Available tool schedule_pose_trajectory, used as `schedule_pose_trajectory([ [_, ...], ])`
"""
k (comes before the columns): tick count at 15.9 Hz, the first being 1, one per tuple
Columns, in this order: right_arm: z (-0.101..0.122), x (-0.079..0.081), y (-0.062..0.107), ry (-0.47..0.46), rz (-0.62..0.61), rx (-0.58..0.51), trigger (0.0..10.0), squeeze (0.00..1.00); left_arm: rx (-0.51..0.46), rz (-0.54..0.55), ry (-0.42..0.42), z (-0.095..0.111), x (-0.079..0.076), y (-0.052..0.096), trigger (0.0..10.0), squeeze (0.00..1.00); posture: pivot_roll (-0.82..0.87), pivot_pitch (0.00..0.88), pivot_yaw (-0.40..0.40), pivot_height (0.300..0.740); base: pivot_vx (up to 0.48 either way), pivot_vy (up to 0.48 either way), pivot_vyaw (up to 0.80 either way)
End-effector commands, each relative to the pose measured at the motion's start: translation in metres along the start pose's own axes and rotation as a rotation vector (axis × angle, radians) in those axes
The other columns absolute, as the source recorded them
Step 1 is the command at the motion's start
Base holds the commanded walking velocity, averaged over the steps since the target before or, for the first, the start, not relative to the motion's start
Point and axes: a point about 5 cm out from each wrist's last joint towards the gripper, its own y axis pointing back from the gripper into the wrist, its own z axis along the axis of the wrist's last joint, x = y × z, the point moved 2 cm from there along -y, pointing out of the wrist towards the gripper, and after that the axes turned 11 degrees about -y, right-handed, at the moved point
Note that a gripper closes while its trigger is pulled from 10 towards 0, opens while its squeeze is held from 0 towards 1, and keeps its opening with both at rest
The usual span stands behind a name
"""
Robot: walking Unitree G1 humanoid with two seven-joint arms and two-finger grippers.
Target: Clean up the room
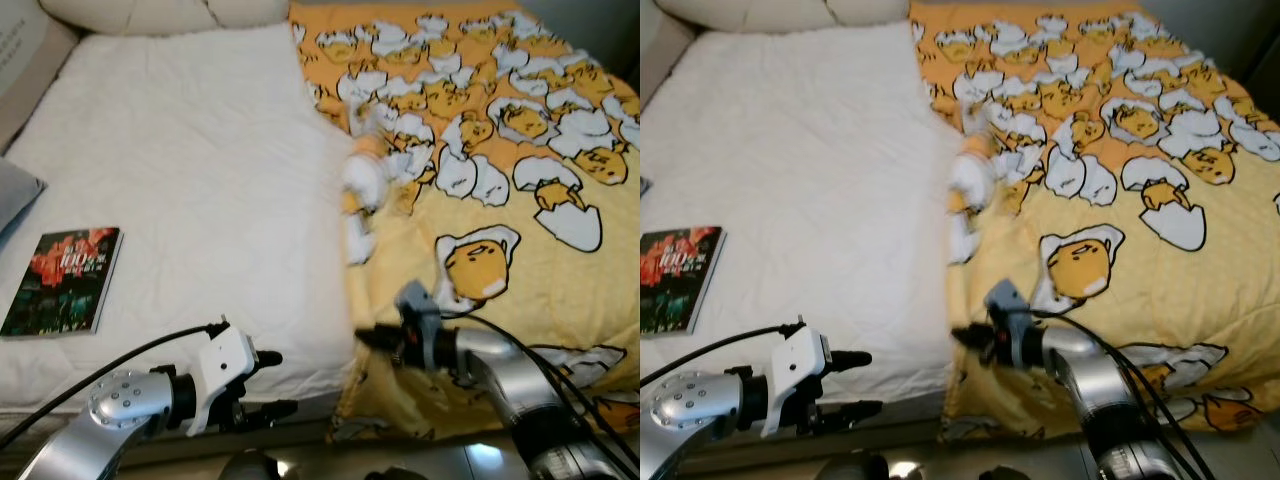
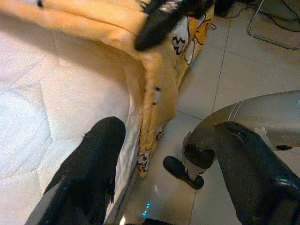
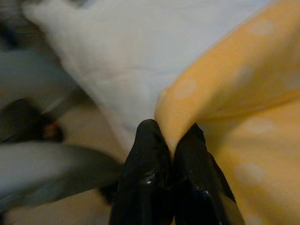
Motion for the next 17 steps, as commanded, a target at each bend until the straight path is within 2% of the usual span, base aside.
schedule_pose_trajectory([
  [1,0.009,0.015,-0.004,0.031,0.107,-0.009,0.0,0.00,0.003,0.008,-0.012,0.003,0.001,0.003,10.0,0.00,0.18,0.052,-0.005,0.740,0.000,0.000,0.00],
  [2,0.001,0.035,0.003,0.027,0.221,0.032,0.0,0.00,0.015,0.015,-0.004,0.002,0.000,0.006,10.0,0.00,0.18,0.058,-0.007,0.740,0.000,0.000,0.00],
  [3,-0.001,0.043,0.005,0.020,0.258,0.046,0.0,0.00,0.024,0.021,0.001,0.000,0.001,0.008,10.0,0.00,0.18,0.064,-0.007,0.740,0.000,0.000,0.00],
  [6,-0.001,0.055,0.008,0.000,0.286,0.059,0.0,0.00,0.041,0.038,0.014,-0.003,0.004,0.012,10.0,0.00,0.18,0.066,-0.008,0.740,0.000,0.000,0.00],
  [9,-0.002,0.061,0.010,-0.005,0.305,0.079,0.0,0.00,0.046,0.040,0.014,-0.003,0.005,0.013,10.0,0.00,0.18,0.065,-0.005,0.740,0.000,0.000,0.00],
  [10,-0.003,0.060,0.010,0.015,0.284,0.107,10.0,0.00,0.046,0.038,0.011,-0.003,0.006,0.012,10.0,0.00,0.18,0.064,-0.003,0.740,0.000,0.000,0.00],
  [11,-0.006,0.059,0.010,0.019,0.268,0.134,10.0,0.00,0.046,0.037,0.010,-0.003,0.006,0.012,10.0,0.00,0.18,0.064,-0.002,0.740,0.000,0.000,0.00],
  [12,-0.010,0.060,0.010,0.004,0.268,0.170,10.0,0.36,0.046,0.036,0.011,-0.004,0.006,0.011,10.0,0.00,0.18,0.061,0.000,0.740,0.000,0.000,0.00],
  [13,-0.015,0.059,0.010,0.007,0.259,0.207,10.0,1.00,0.046,0.032,0.011,-0.004,0.006,0.010,10.0,0.00,0.18,0.058,0.001,0.740,0.000,0.000,0.00],
  [15,-0.019,0.057,0.010,0.030,0.228,0.211,10.0,1.00,0.045,0.030,0.016,-0.005,0.006,0.008,10.0,0.00,0.17,0.041,0.001,0.740,0.000,0.000,0.00],
  [16,-0.018,0.054,0.010,0.023,0.191,0.175,10.0,0.00,0.040,0.039,0.027,-0.006,0.005,0.006,10.0,0.00,0.17,0.033,0.000,0.740,0.000,0.000,0.00],
  [17,-0.018,0.051,0.011,-0.024,0.159,0.122,10.0,0.00,0.013,0.070,0.048,-0.006,0.006,0.002,10.0,0.00,0.16,0.011,-0.007,0.740,0.000,0.000,0.00],
])
